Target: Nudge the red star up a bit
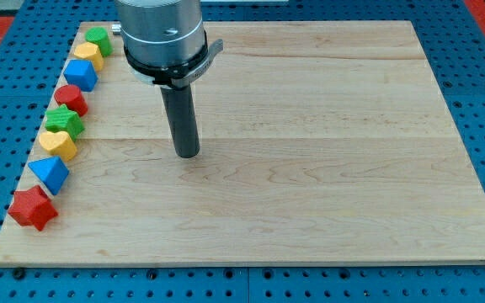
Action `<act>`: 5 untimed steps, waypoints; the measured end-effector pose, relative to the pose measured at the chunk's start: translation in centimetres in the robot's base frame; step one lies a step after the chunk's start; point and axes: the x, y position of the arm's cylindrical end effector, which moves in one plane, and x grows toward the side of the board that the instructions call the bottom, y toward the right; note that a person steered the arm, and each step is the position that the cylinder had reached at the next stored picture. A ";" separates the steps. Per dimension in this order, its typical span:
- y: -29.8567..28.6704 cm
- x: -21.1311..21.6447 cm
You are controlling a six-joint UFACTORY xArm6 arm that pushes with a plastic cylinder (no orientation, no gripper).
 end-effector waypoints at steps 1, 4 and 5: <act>0.0 0.0; 3.7 15.1; 3.3 15.1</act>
